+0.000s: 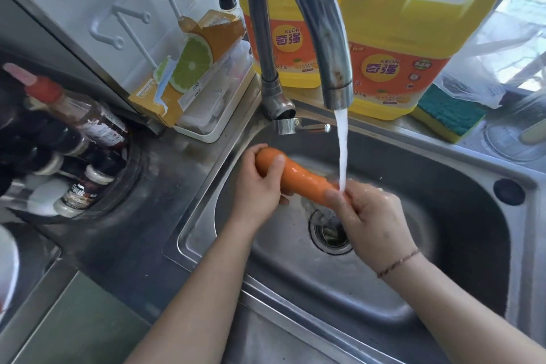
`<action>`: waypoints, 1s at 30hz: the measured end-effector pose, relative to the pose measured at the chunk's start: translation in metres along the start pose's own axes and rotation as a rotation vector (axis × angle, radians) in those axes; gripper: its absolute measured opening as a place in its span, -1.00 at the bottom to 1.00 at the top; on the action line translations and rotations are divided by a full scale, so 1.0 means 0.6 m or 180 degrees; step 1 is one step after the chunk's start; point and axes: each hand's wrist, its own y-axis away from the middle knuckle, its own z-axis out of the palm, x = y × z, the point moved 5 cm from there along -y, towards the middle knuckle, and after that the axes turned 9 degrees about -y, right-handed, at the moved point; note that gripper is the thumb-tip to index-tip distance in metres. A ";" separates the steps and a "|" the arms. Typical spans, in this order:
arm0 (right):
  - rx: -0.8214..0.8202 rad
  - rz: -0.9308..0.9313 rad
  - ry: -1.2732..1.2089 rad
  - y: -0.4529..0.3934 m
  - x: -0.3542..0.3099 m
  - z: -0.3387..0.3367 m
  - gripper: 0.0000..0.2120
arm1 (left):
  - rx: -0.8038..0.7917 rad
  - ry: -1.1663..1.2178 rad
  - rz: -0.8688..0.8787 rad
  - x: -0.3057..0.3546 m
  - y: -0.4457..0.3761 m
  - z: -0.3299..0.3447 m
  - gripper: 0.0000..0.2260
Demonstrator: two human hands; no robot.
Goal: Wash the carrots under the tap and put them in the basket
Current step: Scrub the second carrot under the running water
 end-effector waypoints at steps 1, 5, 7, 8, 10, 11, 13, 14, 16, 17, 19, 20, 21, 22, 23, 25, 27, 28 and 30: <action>0.0001 -0.0171 -0.0058 0.007 0.007 0.000 -0.62 | 0.0000 0.0017 -0.0034 0.004 -0.002 -0.001 -0.72; -0.0532 0.0935 -0.1909 0.022 0.032 -0.003 -0.71 | -0.0080 0.0385 0.0421 0.019 -0.007 -0.012 -0.80; -0.0408 0.1735 -0.3201 0.026 0.032 -0.008 -0.71 | -0.0240 0.0452 0.0578 0.019 -0.005 -0.014 -0.79; -0.0346 0.2021 -0.3647 0.029 0.029 -0.011 -0.72 | -0.0322 0.0555 0.0606 0.018 -0.004 -0.014 -0.78; -0.0379 0.2287 -0.4043 0.032 0.023 -0.020 -0.73 | -0.0477 0.0765 0.0590 0.016 -0.005 -0.015 -0.77; -0.0409 0.2319 -0.4054 0.033 0.022 -0.023 -0.73 | -0.0533 0.0839 0.0574 0.015 -0.005 -0.015 -0.76; -0.0444 0.2372 -0.4035 0.037 0.019 -0.026 -0.73 | -0.0615 0.1044 0.0530 0.014 -0.005 -0.012 -0.74; -0.0440 0.2408 -0.4035 0.039 0.019 -0.026 -0.73 | -0.0638 0.1146 0.0510 0.015 -0.005 -0.011 -0.74; -0.0426 0.2420 -0.4019 0.040 0.021 -0.027 -0.72 | -0.0631 0.1234 0.0463 0.014 -0.008 -0.011 -0.72; -0.0421 0.2420 -0.4015 0.041 0.023 -0.027 -0.72 | -0.0623 0.1257 0.0435 0.014 -0.009 -0.011 -0.70; -0.0391 0.2416 -0.3937 0.040 0.027 -0.026 -0.72 | -0.0615 0.1293 0.0421 0.014 -0.008 -0.012 -0.65; -0.0359 0.2412 -0.3807 0.039 0.028 -0.024 -0.74 | -0.0610 0.1255 0.0464 0.015 -0.005 -0.011 -0.60; -0.0350 0.2377 -0.3599 0.037 0.029 -0.022 -0.76 | -0.0582 0.1128 0.0544 0.017 -0.001 -0.011 -0.55; -0.0359 0.2312 -0.3323 0.036 0.027 -0.020 -0.78 | -0.0561 0.0964 0.0656 0.020 0.007 -0.009 -0.49; -0.0385 0.2225 -0.3016 0.034 0.025 -0.017 -0.80 | -0.0533 0.0794 0.0774 0.024 0.015 -0.005 -0.42; -0.0481 0.2011 -0.2293 0.028 0.021 -0.010 -0.85 | -0.0508 0.0527 0.0927 0.032 0.032 0.008 -0.34; -0.0721 0.1717 -0.1429 0.021 0.015 -0.002 -0.77 | -0.0493 0.0275 0.1025 0.045 0.050 0.022 -0.25; -0.0818 0.1602 -0.1116 0.018 0.013 0.002 -0.67 | -0.0459 0.0206 0.1063 0.049 0.057 0.026 -0.21; -0.0847 0.1370 -0.0776 0.014 0.007 0.007 -0.53 | -0.0314 0.0268 0.1052 0.051 0.058 0.026 -0.22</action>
